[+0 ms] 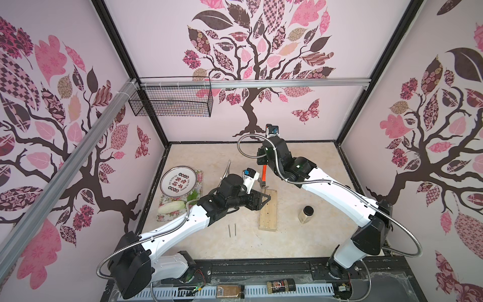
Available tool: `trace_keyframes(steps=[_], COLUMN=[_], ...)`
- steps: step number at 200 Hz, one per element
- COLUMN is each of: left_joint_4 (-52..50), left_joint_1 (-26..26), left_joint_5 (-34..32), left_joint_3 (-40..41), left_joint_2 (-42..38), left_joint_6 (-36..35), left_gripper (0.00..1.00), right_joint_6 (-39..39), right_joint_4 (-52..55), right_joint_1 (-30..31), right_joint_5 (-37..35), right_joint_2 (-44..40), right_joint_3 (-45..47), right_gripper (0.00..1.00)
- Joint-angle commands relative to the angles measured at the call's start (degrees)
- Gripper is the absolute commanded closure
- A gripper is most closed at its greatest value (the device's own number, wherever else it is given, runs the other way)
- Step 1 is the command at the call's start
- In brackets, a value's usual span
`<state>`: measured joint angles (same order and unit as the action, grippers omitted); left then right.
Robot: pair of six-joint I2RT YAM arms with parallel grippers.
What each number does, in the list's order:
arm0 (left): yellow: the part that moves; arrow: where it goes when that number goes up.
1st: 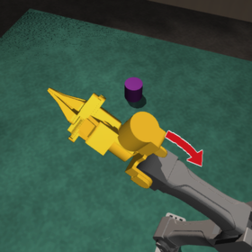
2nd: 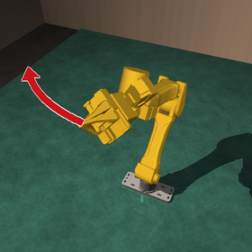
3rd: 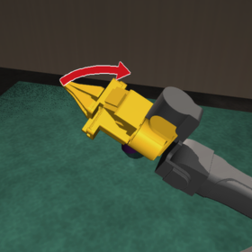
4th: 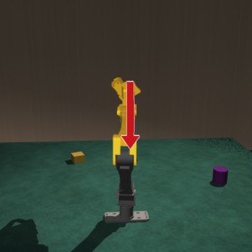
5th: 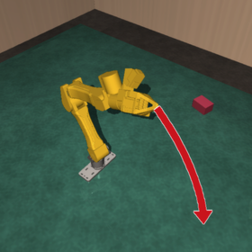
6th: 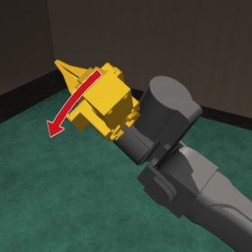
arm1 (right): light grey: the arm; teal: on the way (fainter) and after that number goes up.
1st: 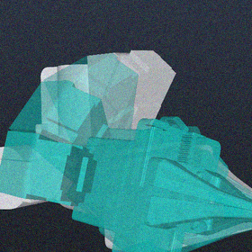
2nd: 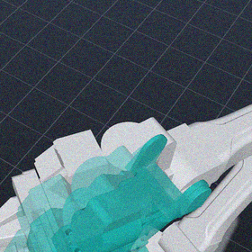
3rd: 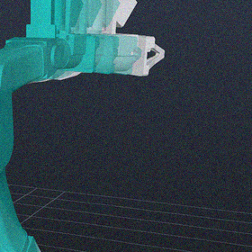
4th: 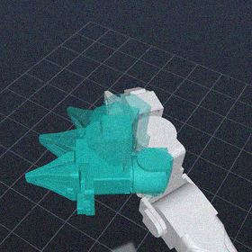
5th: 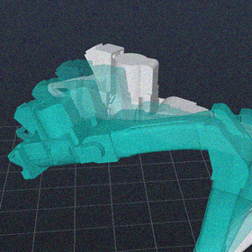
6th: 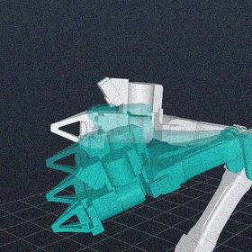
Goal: Use a claw hammer to pull out a nail
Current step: Remove the nail from the mounting plate, then pick up the nail with the hammer.
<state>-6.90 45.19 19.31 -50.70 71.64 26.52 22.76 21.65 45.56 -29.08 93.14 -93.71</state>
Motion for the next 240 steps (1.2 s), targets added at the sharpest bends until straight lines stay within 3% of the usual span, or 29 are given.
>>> trace_keyframes(steps=[1,64,81,125,165,240], left_joint_4=[2.20,5.16,5.06,4.53,3.52,-0.97], left_joint_1=[-0.16,-0.19,-0.18,-0.12,-0.17,0.31], left_joint_5=[1.56,2.66,2.66,2.06,2.72,5.16], left_joint_3=[-3.71,-4.70,-4.69,-4.54,-5.59,-8.88], left_joint_2=[0.51,2.18,2.21,1.14,0.42,-3.61], left_joint_6=[-0.49,0.38,0.39,0.63,0.46,1.65], left_gripper=[0.38,0.58,0.69,0.84,0.93,0.95], right_joint_6=[1.01,1.58,1.49,1.32,1.41,-0.72], right_joint_4=[-2.93,-3.03,-3.20,-4.02,-5.61,-13.52], right_joint_1=[0.23,0.21,0.17,0.21,0.21,0.09], right_joint_5=[0.69,0.56,0.43,-0.10,-0.36,-4.45], right_joint_2=[-3.59,-3.97,-4.15,-4.35,-4.64,-4.07], right_joint_3=[-3.51,-3.16,-3.03,-2.40,-1.05,4.99], right_gripper=[0.95,0.95,0.94,0.95,0.95,0.95])
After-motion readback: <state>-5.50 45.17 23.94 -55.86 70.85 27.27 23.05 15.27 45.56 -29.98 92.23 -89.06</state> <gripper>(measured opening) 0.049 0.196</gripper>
